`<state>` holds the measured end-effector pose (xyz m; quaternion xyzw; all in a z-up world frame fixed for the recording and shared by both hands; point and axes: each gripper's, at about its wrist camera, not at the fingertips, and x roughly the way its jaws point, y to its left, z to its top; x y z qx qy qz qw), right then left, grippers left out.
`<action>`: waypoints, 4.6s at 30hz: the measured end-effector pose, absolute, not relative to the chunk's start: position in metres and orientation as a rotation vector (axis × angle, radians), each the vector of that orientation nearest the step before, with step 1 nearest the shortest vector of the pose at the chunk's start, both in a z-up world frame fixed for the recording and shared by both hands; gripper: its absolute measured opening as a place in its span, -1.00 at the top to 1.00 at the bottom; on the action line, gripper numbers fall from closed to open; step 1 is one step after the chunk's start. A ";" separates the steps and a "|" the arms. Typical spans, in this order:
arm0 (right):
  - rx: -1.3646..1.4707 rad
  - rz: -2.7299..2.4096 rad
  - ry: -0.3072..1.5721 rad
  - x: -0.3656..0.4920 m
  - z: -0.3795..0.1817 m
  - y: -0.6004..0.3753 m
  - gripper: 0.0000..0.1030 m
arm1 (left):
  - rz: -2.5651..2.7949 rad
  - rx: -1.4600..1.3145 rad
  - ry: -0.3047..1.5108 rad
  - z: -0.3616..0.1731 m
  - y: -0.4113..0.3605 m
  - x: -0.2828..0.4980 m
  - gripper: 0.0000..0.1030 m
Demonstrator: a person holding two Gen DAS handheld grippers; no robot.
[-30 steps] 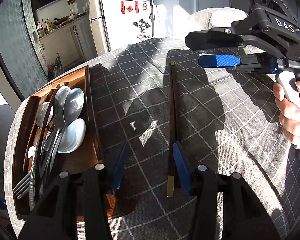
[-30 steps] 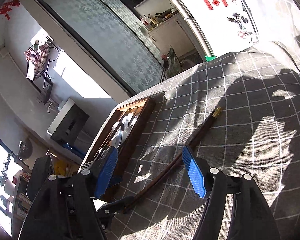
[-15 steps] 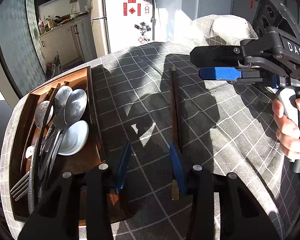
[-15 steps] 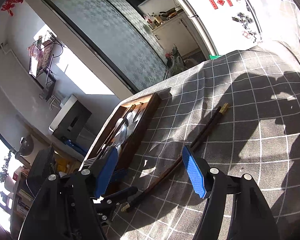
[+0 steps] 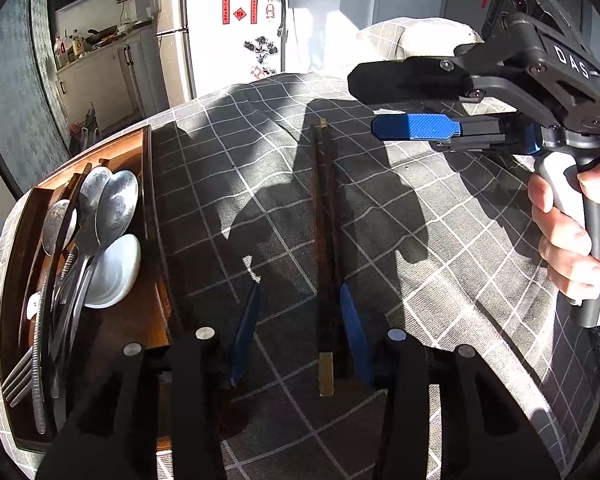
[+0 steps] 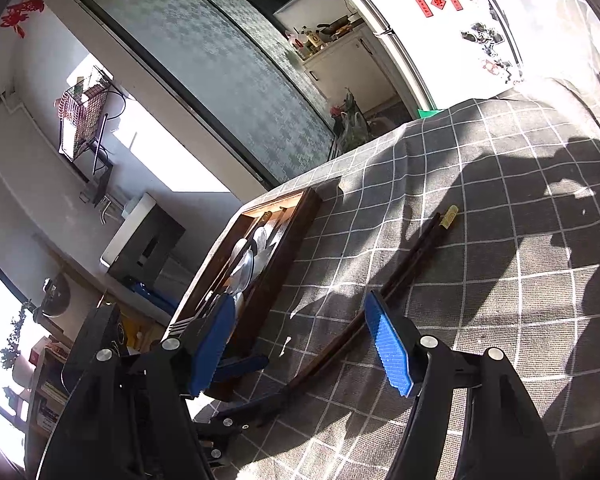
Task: Organize utensils
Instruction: 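Grasp the next dark chopstick with the left tool and lift it, then lay the chopstick in the tray and open the left tool, then grasp the last dark chopstick with the left tool and lift it, then lower the chopstick into the tray and open the left tool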
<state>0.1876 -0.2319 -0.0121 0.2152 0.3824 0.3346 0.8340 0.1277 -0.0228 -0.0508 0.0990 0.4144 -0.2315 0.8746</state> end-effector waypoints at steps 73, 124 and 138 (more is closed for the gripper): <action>0.333 0.675 0.863 0.191 0.013 -0.172 -0.40 | -0.048 0.136 0.674 -0.008 0.084 0.094 -0.41; 0.488 0.642 0.934 0.180 -0.032 -0.231 -0.43 | -0.414 0.196 0.830 -0.036 -0.038 0.107 0.90; 0.503 0.597 0.991 0.186 -0.041 -0.187 0.65 | -0.437 0.174 0.780 -0.016 -0.026 0.075 0.90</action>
